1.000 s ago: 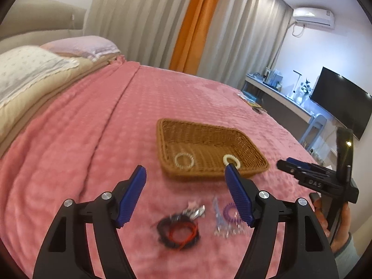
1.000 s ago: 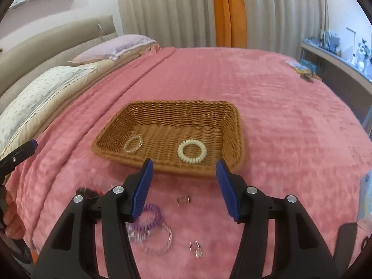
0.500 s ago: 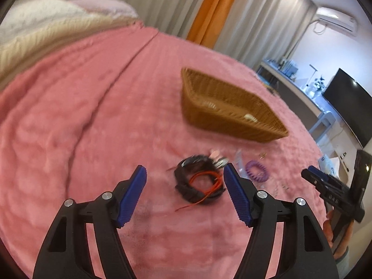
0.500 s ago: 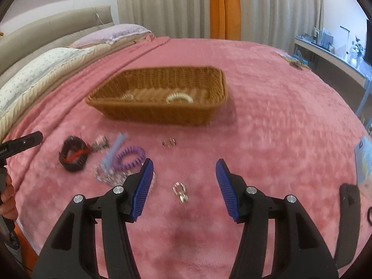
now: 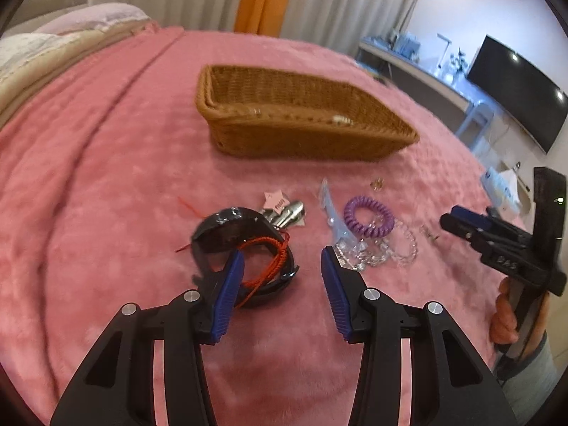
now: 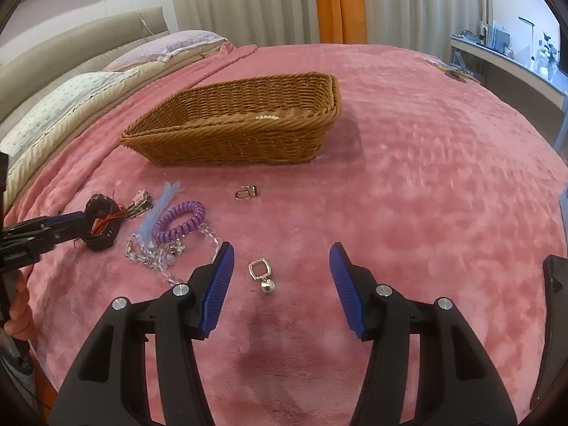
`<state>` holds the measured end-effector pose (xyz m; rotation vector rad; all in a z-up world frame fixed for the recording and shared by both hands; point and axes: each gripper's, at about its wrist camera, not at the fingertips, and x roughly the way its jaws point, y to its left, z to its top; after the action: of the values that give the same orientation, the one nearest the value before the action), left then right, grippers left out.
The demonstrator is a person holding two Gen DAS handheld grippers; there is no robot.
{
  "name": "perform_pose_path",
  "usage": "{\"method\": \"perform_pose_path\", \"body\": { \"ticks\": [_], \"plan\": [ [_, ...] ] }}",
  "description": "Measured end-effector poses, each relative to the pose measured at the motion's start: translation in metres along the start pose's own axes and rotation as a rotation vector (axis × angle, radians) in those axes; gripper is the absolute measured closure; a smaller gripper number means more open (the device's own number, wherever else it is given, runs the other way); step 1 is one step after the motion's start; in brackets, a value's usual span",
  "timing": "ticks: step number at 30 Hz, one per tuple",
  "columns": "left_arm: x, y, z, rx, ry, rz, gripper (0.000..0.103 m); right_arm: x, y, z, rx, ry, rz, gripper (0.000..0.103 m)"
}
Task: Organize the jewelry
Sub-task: 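Grasp the red cord with left tool while right tool grasps a metal charm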
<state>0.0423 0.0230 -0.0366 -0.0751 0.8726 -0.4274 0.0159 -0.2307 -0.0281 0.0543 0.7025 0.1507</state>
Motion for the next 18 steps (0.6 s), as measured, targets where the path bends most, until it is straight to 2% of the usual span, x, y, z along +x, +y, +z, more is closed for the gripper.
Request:
{"method": "perform_pose_path", "body": {
  "ticks": [2,4,5,6,13,15,18],
  "plan": [
    [0.008,0.0,0.001,0.004,0.021,0.004,0.061,0.001,-0.002,0.0,0.005,0.003,0.007,0.051],
    [0.014,0.003,0.003,-0.003,0.042,-0.001,0.069,0.003,-0.002,0.001,0.006,0.006,0.01,0.051],
    [0.015,0.004,0.004,-0.009,0.049,-0.009,0.078,0.004,-0.002,0.001,0.005,0.008,0.011,0.051],
    [0.019,0.006,0.004,-0.017,0.063,-0.029,0.083,0.005,-0.001,0.001,0.002,0.011,0.01,0.051],
    [0.015,0.004,0.002,-0.018,0.03,-0.064,0.091,0.005,-0.004,0.0,0.014,0.008,0.019,0.051],
    [0.009,0.004,0.001,-0.024,0.003,-0.076,0.099,0.005,-0.003,-0.001,0.01,0.007,0.022,0.051],
    [0.0,0.002,0.0,-0.026,-0.029,-0.082,0.099,0.006,0.003,-0.002,-0.015,0.016,0.012,0.051]
  ]
}}
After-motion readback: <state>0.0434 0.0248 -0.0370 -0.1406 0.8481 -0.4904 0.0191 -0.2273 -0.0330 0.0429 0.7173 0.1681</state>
